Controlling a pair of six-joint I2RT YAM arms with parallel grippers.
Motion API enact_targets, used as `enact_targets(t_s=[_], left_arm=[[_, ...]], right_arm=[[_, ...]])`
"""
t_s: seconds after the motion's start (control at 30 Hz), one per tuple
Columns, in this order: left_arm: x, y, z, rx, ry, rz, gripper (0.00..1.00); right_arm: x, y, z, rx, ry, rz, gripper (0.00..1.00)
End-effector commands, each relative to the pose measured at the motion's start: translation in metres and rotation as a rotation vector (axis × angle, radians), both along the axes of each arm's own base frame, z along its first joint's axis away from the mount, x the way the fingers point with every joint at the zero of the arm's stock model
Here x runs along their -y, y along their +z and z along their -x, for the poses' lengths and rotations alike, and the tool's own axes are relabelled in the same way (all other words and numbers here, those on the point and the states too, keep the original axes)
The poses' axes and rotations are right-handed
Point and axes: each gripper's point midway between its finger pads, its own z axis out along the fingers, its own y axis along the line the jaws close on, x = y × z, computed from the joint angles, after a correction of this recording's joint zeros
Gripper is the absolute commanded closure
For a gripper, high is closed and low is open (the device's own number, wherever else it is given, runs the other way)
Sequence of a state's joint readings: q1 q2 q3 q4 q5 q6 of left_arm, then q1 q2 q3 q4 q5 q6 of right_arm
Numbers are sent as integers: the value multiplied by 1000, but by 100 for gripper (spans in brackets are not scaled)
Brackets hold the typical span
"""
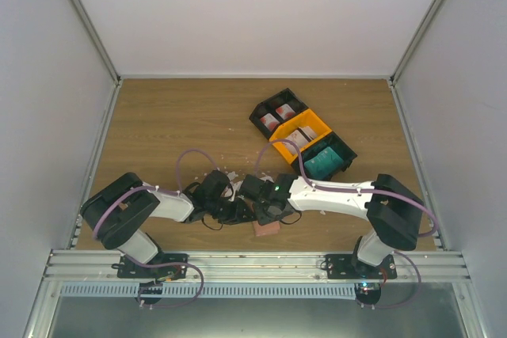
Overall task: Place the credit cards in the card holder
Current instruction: Close the card holder at the center of the board.
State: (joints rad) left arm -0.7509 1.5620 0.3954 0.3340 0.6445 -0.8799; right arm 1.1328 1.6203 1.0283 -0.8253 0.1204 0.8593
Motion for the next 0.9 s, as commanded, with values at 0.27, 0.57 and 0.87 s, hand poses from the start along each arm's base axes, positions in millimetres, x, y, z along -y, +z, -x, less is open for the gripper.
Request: enact_targets(t_s=[0.27,0.57,0.87], left_arm=[[-16,-26,3,-18,36,-102,80],[-16,-27,3,-16,37,-102,80],[-17,-28,4,-21,35,-103,80]], right_arm=[[-8,-5,-1,-7,32,-28,100],[-5,-15,1,-20,33,-19,99],[-8,-16,-7,9,22,-32,99]])
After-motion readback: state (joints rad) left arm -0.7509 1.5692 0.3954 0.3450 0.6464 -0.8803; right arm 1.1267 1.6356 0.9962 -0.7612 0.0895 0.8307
